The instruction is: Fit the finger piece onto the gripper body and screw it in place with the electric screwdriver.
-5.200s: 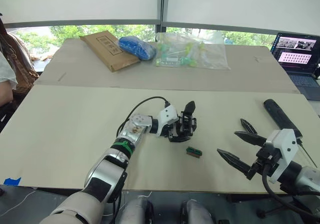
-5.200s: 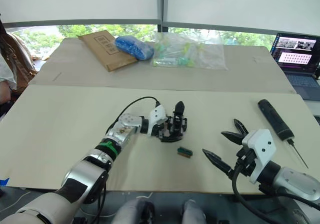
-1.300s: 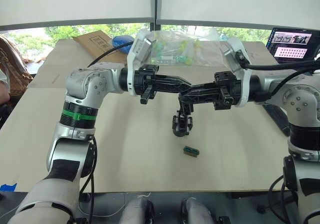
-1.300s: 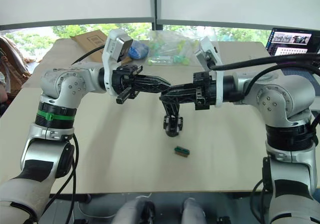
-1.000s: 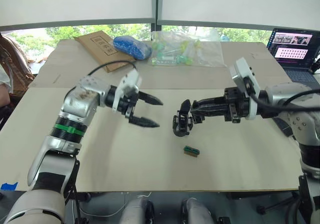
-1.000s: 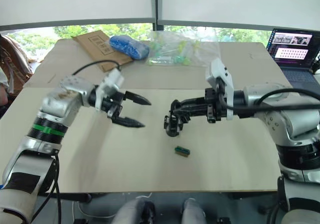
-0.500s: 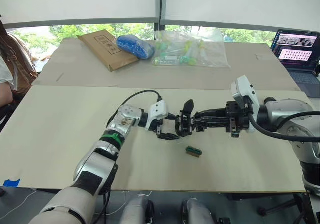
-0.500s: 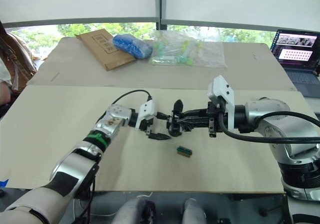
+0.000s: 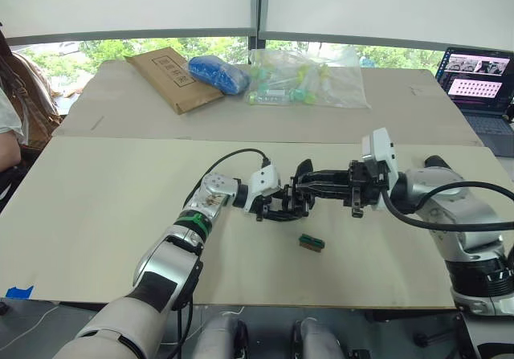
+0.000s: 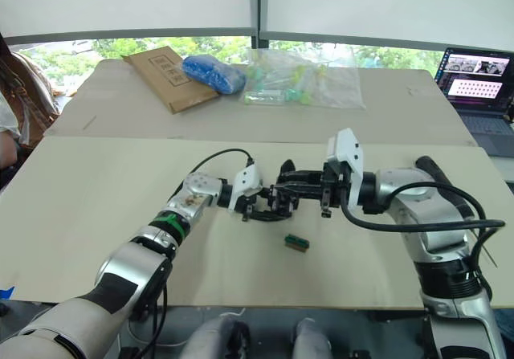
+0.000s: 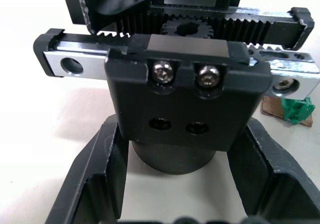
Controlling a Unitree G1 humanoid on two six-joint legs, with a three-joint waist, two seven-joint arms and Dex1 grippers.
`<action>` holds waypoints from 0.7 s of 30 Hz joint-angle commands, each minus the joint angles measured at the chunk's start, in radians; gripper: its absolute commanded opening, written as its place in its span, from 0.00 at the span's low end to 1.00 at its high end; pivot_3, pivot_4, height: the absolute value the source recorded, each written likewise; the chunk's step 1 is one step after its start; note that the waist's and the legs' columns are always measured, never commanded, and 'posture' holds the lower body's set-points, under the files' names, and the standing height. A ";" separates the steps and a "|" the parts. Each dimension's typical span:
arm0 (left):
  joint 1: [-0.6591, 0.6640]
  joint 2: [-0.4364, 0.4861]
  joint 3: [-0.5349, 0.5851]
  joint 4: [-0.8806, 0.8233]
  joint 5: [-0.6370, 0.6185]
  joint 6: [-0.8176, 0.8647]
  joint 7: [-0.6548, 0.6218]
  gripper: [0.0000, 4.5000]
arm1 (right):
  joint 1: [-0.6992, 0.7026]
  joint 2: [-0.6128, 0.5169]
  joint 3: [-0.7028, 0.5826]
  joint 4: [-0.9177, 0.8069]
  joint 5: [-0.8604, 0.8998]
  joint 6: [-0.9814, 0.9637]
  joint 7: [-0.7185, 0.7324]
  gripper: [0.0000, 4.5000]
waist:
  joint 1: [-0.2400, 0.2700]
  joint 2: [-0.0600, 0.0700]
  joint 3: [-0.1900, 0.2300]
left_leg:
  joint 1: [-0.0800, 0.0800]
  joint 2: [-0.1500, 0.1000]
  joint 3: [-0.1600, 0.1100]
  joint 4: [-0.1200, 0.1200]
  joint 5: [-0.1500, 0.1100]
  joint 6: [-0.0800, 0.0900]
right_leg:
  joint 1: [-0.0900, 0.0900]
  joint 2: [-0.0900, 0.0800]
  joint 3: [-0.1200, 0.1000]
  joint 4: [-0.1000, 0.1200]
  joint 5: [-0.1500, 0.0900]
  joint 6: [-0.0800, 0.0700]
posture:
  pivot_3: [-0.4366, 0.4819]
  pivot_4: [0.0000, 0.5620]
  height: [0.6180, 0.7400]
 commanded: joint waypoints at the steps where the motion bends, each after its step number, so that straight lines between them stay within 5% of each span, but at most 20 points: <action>1: -0.021 -0.007 0.005 0.004 0.020 -0.019 -0.008 0.51 | -0.028 0.016 0.003 0.044 -0.016 -0.066 0.038 0.05 | 0.000 0.000 0.000 | 0.000 0.000 0.000 0.000 0.000 0.000 | 0.000 0.000 0.000 0.000 0.000 0.000 | 0.48 0.27 0.93; 21: -0.017 0.002 0.029 -0.008 0.034 -0.011 -0.013 0.51 | -0.017 0.061 0.064 0.171 -0.070 -0.076 0.107 0.05 | -0.005 0.000 0.000 | 0.000 0.001 0.000 0.000 0.000 0.000 | 0.000 0.000 0.000 0.000 0.000 0.000 | 0.48 0.27 0.93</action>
